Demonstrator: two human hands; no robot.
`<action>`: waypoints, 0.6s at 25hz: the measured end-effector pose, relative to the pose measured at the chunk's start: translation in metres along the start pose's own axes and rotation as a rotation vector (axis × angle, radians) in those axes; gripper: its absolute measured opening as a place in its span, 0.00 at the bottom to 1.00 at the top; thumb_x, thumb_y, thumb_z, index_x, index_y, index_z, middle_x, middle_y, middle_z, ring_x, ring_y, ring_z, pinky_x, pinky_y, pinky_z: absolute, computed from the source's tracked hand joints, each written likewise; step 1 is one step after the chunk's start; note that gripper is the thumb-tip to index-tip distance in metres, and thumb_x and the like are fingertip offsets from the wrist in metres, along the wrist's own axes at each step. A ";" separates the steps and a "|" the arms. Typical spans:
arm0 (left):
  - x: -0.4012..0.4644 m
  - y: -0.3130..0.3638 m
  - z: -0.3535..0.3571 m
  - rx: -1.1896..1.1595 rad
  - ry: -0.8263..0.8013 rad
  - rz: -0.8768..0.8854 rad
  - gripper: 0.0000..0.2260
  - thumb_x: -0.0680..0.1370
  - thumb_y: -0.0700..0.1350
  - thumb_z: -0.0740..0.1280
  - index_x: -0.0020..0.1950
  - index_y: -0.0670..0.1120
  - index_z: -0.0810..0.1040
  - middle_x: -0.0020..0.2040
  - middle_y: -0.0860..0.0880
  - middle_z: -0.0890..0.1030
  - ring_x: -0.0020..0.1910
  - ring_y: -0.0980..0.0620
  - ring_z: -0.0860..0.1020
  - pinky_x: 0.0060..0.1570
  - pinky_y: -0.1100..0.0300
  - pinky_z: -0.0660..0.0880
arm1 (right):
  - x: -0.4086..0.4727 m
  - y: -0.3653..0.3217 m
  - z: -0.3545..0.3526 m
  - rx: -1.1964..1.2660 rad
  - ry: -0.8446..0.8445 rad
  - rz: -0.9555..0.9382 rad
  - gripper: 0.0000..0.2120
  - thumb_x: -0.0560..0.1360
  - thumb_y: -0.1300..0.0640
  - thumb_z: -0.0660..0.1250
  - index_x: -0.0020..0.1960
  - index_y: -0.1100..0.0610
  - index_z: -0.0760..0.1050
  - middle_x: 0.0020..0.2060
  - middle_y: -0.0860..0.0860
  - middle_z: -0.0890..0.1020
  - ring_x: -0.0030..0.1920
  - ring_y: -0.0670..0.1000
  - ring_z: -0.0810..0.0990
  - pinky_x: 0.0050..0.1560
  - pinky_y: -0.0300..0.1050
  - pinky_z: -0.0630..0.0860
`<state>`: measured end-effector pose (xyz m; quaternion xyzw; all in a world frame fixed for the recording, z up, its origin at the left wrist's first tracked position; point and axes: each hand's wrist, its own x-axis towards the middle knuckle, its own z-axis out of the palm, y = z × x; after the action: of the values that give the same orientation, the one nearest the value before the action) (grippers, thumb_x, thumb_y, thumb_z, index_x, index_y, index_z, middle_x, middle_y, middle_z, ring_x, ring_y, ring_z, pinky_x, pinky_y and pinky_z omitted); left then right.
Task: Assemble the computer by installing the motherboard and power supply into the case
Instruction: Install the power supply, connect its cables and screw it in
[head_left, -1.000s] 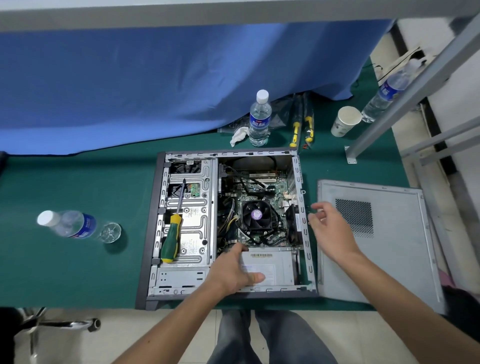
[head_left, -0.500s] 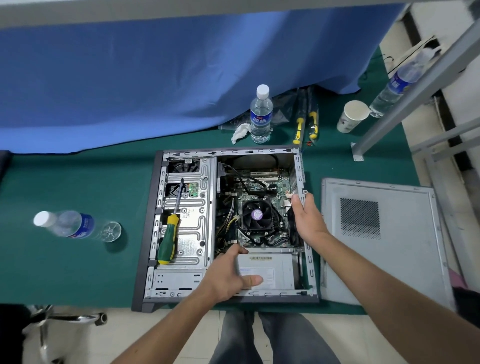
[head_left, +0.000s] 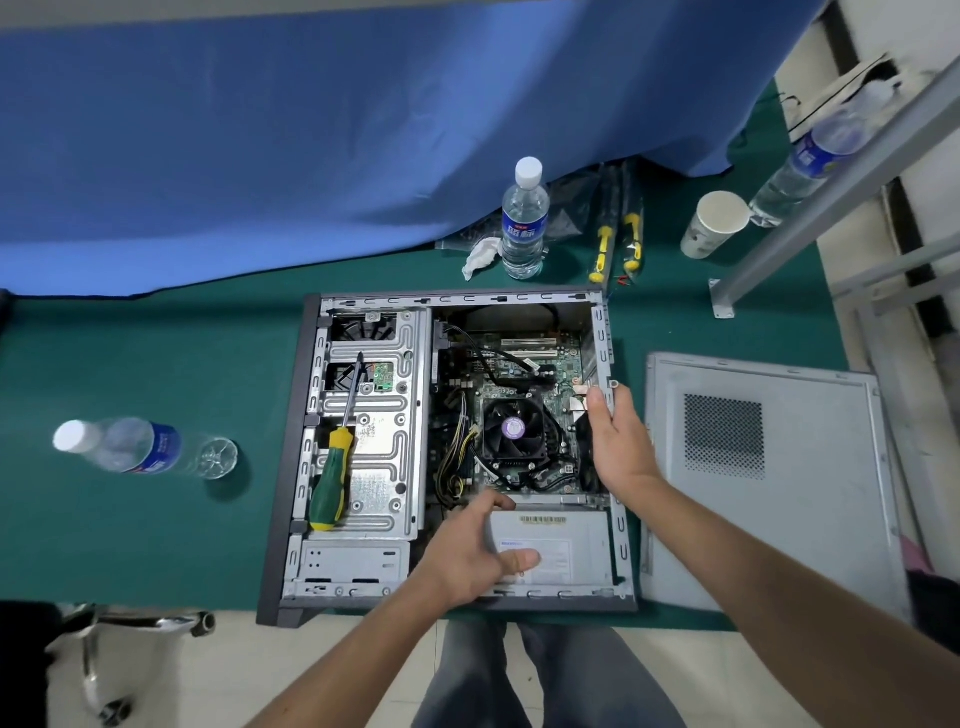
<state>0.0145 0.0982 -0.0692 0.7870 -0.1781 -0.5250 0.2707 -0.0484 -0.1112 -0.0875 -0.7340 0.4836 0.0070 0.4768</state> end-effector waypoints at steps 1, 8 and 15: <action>0.000 0.000 -0.001 0.003 -0.002 0.000 0.25 0.70 0.53 0.78 0.62 0.56 0.70 0.58 0.51 0.78 0.49 0.58 0.78 0.40 0.73 0.71 | 0.000 0.000 0.000 0.004 0.003 0.004 0.29 0.82 0.37 0.47 0.74 0.56 0.59 0.72 0.55 0.69 0.70 0.59 0.69 0.67 0.55 0.65; -0.002 0.013 0.009 -0.145 -0.019 -0.037 0.21 0.72 0.47 0.77 0.60 0.52 0.71 0.59 0.47 0.78 0.39 0.60 0.82 0.37 0.65 0.79 | 0.002 0.004 0.002 0.035 0.012 0.020 0.28 0.82 0.37 0.47 0.73 0.56 0.61 0.72 0.55 0.69 0.70 0.58 0.69 0.65 0.53 0.65; -0.001 0.015 0.006 -0.126 -0.040 -0.012 0.20 0.73 0.48 0.76 0.60 0.51 0.71 0.57 0.49 0.81 0.51 0.49 0.82 0.53 0.50 0.80 | 0.005 0.006 0.004 0.033 0.022 -0.006 0.28 0.82 0.38 0.48 0.71 0.57 0.62 0.71 0.56 0.70 0.68 0.58 0.70 0.58 0.47 0.61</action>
<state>0.0082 0.0849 -0.0609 0.7587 -0.1454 -0.5527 0.3127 -0.0479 -0.1120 -0.0962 -0.7276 0.4865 -0.0103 0.4835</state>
